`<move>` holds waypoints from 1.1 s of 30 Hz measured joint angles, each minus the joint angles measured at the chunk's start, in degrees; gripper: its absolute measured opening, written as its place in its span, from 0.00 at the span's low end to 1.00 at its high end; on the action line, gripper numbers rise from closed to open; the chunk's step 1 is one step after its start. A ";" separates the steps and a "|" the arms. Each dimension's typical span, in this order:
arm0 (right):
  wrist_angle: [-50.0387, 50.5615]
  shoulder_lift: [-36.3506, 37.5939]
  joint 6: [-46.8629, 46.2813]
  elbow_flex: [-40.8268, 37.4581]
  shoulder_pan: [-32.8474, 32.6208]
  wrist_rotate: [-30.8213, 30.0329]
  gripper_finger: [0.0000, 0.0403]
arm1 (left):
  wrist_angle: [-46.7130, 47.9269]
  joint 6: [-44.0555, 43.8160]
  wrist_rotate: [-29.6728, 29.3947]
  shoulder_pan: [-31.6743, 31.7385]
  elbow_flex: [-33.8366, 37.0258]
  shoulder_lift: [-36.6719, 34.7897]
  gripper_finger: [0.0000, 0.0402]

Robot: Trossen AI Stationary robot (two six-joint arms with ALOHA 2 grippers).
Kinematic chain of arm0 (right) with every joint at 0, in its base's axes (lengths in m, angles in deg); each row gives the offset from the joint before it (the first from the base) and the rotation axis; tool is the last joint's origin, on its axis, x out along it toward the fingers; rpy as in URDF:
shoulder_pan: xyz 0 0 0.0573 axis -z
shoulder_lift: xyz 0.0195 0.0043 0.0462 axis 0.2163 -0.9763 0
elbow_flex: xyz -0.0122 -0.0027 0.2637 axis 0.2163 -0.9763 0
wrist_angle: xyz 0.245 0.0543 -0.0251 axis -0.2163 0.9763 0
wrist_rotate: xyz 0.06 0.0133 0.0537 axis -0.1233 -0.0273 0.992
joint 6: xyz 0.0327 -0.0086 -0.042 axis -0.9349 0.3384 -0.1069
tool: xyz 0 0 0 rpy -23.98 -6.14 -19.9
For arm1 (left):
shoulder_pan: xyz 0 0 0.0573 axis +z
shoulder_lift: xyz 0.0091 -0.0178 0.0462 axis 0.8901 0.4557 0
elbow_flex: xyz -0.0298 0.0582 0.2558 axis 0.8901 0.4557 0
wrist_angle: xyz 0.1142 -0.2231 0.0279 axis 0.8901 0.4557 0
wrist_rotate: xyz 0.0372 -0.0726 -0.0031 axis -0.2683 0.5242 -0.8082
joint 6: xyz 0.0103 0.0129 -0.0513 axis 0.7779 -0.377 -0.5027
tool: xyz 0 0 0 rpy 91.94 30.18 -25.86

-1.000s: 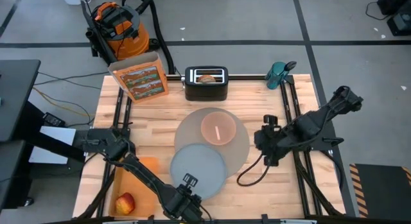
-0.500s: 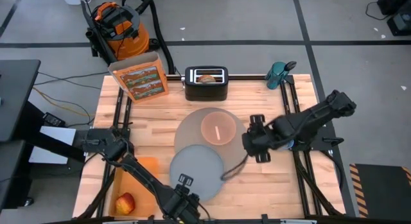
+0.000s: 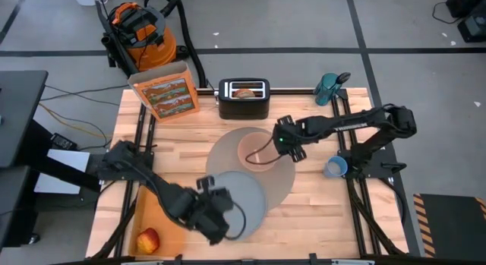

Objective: Arrange a breakfast setting
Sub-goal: Adjust the light orange bowl on the gray placemat

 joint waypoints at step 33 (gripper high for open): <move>-18.20 -5.07 10.92 -1.67 3.39 5.81 0.65 | 9.29 14.55 -12.12 27.23 0.04 -15.03 0.38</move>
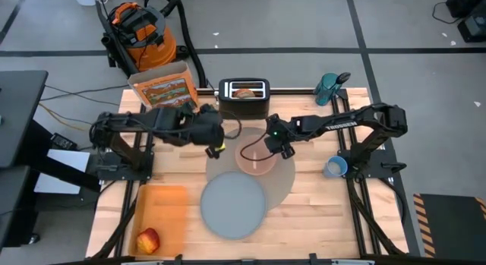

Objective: Arrange a breakfast setting
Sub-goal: Adjust the light orange bowl on the gray placemat, then put the blue cup with rice to the top right of the gray placemat

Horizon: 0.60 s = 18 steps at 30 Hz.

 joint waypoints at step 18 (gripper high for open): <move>48.16 20.60 -47.97 10.58 -8.18 9.65 0.65 | -9.58 4.38 0.64 -1.09 -0.04 -2.12 0.38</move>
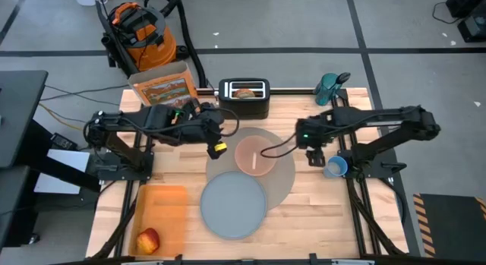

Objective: Arrange a breakfast setting
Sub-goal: Put the blue cup with rice to the top right of the gray placemat

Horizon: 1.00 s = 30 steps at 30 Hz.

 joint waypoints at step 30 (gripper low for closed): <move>-0.47 6.51 -71.41 -18.85 -18.40 3.25 0.45 | -16.34 -0.85 -0.48 -1.88 0.04 4.85 0.38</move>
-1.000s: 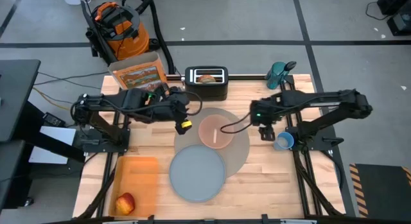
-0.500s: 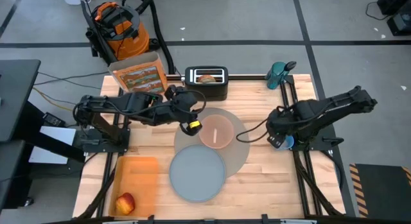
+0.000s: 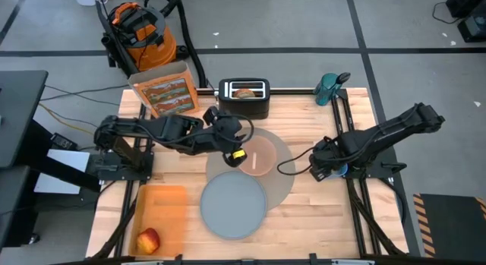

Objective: Arrange a breakfast setting
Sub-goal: Put the blue cup with rice to the top right of the gray placemat

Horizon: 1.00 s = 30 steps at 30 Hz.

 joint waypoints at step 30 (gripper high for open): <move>-4.68 -11.13 50.42 16.63 18.55 -7.50 0.03 | 20.18 9.45 3.06 3.60 0.00 -11.94 0.38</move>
